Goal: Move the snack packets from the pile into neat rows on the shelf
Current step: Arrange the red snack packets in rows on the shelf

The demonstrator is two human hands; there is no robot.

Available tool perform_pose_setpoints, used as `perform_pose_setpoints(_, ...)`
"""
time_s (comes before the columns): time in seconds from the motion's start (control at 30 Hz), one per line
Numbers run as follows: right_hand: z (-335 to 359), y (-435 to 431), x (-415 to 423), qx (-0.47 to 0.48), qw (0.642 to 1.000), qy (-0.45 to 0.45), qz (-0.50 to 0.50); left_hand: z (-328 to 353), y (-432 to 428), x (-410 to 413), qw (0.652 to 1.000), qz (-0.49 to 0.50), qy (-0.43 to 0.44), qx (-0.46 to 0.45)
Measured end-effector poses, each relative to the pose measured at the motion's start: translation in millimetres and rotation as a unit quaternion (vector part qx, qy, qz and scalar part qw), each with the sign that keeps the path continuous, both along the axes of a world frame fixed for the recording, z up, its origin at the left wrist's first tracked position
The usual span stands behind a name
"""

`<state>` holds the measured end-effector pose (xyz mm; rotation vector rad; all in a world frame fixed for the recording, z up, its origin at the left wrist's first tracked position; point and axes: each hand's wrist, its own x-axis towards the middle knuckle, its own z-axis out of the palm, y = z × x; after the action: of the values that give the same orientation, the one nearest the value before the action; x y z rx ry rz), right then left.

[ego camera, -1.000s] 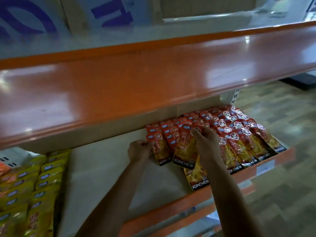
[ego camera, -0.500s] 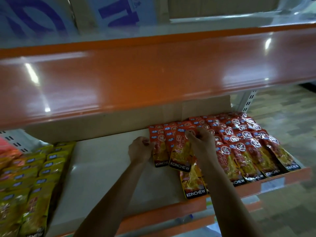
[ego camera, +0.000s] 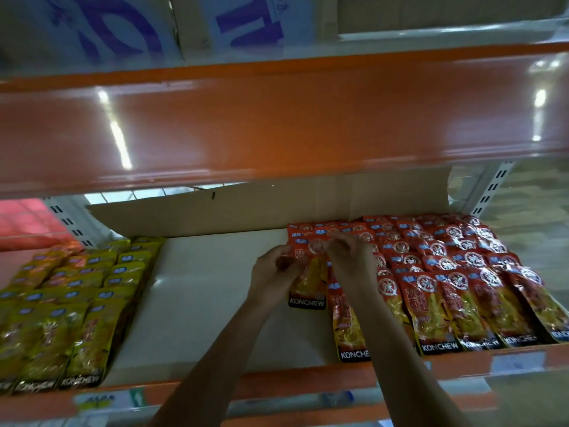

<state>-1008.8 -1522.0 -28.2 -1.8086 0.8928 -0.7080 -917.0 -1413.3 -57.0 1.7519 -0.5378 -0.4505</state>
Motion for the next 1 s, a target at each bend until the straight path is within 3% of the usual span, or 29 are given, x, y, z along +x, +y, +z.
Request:
perform_pose_setpoints(0.1, -6, -4, -5, -0.038, 0.999, 0.025, -0.002, -8, 5, 7, 0.994, 0.066, -0.036, 0.082)
perform_pose_setpoints(0.23, -13, -7, -9, -0.089, 0.994, 0.066, 0.007, -13, 3, 3, 0.989, 0.059, -0.045, 0.125)
perform_pose_setpoints(0.43, -14, -6, -16, -0.09, 0.994, 0.067, 0.017, -14, -4, -2, 0.977, 0.053, -0.117, 0.168)
perform_pose_setpoints(0.77, -13, -5, -17, -0.083, 0.993, 0.079, 0.034, -11, -5, -5, 0.966, 0.063, -0.132, 0.211)
perform_pose_setpoints(1.0, -13, 2, -15, -0.158, 0.982, 0.097, 0.044, -12, 1, -3, 0.964, 0.092, -0.141, 0.208)
